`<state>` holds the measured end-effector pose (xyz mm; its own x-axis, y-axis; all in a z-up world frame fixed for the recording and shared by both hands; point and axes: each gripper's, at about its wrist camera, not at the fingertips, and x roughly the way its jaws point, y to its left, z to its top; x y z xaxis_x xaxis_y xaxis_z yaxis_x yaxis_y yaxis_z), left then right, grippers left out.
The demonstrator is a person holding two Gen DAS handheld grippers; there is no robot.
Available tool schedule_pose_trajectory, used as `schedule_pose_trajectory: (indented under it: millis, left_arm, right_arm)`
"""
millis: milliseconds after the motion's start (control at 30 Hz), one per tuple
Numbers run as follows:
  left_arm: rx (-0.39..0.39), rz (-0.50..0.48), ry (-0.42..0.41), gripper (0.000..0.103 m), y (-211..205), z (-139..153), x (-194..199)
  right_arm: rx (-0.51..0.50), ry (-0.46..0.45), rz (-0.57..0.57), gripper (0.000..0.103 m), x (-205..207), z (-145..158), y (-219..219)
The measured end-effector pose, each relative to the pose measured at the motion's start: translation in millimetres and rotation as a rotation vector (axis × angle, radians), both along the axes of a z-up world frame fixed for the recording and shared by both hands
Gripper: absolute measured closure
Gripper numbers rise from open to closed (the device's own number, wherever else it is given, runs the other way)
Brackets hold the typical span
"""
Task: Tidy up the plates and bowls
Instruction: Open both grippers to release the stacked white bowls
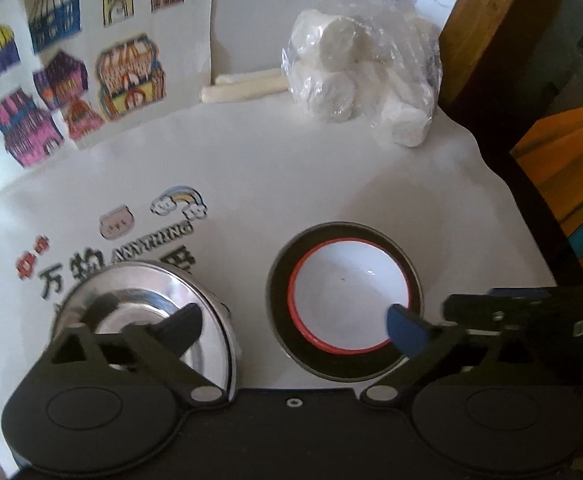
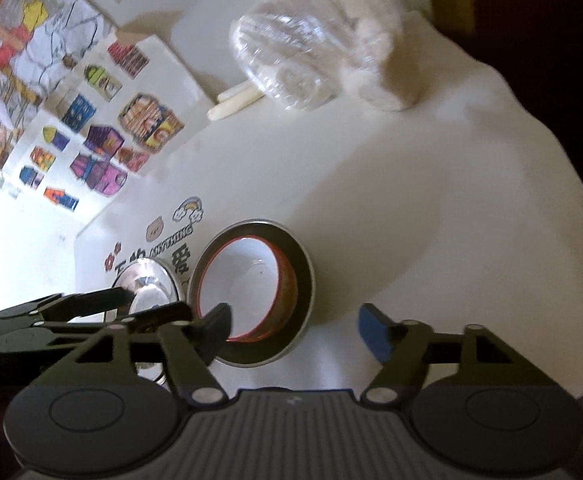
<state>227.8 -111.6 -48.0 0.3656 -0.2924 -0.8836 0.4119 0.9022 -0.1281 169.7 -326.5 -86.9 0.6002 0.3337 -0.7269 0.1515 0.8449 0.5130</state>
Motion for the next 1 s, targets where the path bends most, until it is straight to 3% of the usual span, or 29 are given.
schedule_pose_trajectory:
  millis: [67, 233, 533, 833, 1000]
  left_arm:
    - [0.012, -0.013, -0.014, 0.001, 1.0, 3.0, -3.2]
    - [0.034, -0.029, -0.046, 0.001, 5.0, 7.7, -11.3]
    - [0.059, -0.034, -0.071, 0.001, 11.3, 7.6, -14.5]
    - [0.135, -0.012, -0.092, 0.001, 27.9, -2.3, -2.1]
    - [0.181, -0.013, -0.084, 0.001, 42.2, -10.7, 6.2]
  right_arm:
    - [0.004, -0.007, -0.034, 0.013, -8.3, 0.7, -3.5]
    - [0.01, -0.002, -0.113, 0.001, -28.1, -3.2, -10.2]
    - [-0.038, 0.02, -0.19, 0.0, -47.0, -10.7, -13.9]
    - [-0.181, 0.065, -0.108, 0.0, -40.9, -16.5, 2.4]
    - [-0.198, 0.089, -0.061, 0.0, -32.2, -21.9, 5.7]
